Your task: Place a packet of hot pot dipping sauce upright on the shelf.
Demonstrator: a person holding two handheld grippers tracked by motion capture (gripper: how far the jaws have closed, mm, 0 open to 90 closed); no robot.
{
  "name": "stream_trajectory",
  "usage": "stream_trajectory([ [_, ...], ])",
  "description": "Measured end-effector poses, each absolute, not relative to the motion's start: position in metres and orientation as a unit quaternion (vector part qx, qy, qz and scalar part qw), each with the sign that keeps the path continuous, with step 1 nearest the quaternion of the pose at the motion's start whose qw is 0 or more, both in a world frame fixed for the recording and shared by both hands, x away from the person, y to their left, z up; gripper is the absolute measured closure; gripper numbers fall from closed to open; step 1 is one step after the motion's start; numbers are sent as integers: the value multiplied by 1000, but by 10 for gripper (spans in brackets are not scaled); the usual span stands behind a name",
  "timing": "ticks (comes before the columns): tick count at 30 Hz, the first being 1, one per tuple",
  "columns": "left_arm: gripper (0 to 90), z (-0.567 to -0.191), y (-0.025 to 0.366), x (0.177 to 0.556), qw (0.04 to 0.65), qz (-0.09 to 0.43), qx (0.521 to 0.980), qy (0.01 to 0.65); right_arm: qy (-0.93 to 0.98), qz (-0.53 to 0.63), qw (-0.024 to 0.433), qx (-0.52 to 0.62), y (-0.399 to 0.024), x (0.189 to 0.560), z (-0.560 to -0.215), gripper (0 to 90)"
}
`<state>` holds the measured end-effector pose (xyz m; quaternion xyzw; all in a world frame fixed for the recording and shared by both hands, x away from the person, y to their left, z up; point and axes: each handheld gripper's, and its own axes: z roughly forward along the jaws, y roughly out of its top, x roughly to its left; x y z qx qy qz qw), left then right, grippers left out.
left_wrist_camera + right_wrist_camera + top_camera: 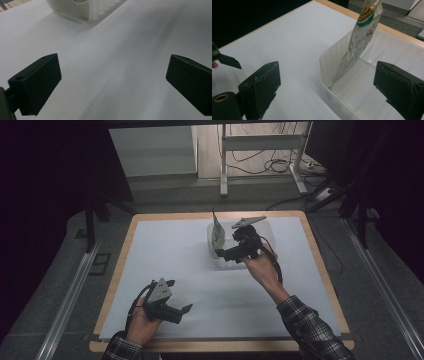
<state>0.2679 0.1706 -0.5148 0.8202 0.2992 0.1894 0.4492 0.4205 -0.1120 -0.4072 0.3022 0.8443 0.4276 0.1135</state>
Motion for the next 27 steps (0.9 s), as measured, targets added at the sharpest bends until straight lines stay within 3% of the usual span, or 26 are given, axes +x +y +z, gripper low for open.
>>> stream_trajectory([
  [27, 0, -515, 170, 268, 449, 190, 820, 299, 856, 410, 136, 284, -138, 396, -410, 17],
])
